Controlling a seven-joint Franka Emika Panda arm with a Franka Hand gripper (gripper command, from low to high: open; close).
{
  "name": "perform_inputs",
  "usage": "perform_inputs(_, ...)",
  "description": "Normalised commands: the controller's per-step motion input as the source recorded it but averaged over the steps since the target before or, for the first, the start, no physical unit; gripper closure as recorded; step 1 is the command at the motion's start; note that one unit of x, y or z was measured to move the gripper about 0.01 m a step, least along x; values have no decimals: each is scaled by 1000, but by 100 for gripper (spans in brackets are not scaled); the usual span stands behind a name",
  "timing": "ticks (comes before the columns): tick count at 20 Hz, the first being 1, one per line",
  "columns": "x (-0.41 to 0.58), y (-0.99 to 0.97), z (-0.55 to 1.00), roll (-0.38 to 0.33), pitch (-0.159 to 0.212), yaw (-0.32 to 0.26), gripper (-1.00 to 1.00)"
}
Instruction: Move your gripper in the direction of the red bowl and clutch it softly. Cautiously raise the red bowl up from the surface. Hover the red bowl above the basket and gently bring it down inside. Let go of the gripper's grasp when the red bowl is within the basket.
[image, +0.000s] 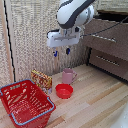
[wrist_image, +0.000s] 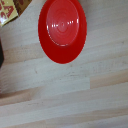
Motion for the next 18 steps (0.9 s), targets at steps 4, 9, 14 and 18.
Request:
perform_inputs(4, -436, -161, -392, 6, 0, -20, -100)
perform_inputs(9, -394, -231, -402, 19, 0, -8, -100)
perform_inputs(14, -260, -176, -496, 28, -10, -1, -100)
perform_inputs(18, -174, -174, -600, 50, -4, 0, -100)
